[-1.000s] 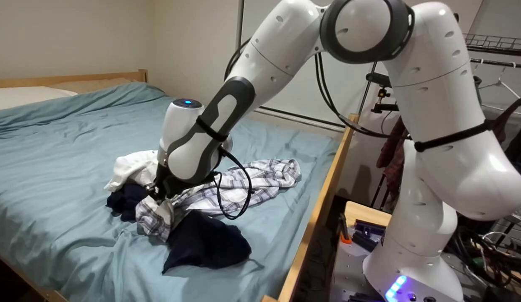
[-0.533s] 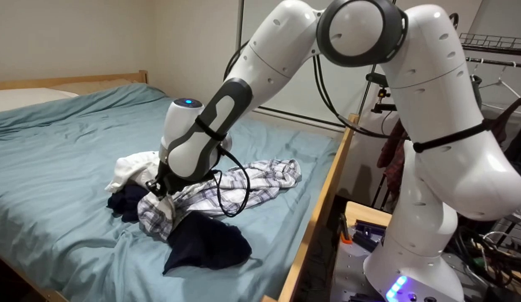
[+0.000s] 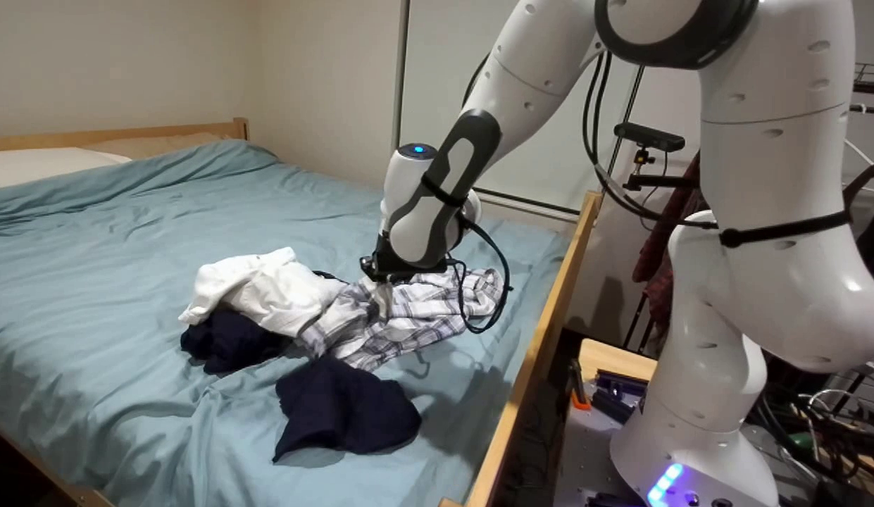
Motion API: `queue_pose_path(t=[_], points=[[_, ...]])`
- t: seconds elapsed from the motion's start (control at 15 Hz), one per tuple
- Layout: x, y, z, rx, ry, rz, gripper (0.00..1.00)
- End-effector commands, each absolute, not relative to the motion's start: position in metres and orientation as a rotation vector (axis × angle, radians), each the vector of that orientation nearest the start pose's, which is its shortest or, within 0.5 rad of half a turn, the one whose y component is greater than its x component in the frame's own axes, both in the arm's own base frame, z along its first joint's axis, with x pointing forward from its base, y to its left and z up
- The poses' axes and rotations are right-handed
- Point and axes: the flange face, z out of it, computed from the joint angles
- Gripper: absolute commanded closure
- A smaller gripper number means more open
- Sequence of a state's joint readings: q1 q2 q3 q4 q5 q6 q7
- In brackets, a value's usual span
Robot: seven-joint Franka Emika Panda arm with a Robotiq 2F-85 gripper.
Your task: Fold the checked trousers
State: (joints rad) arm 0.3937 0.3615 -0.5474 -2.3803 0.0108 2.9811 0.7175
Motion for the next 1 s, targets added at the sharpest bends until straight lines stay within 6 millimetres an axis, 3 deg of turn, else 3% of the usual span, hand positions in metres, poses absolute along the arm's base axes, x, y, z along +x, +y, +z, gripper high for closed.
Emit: queue_pose_path(t=[0.0,0.07,0.2,0.33,0.4,0.53,0.93], points=[[0.510,-0.108,0.227,-2.905,1.355,-0.552,0.90],[0.497,-0.126,0.231,-2.890,1.415,-0.574,0.90],[0.484,-0.137,0.234,-2.867,1.458,-0.579,0.90],[0.492,-0.134,0.233,-2.863,1.469,-0.552,0.95],[0.492,-0.141,0.232,-2.847,1.525,-0.554,0.95],[0.477,-0.181,0.239,-2.773,1.716,-0.558,0.95],[0.395,-0.316,0.261,-2.527,2.217,-0.511,0.95]])
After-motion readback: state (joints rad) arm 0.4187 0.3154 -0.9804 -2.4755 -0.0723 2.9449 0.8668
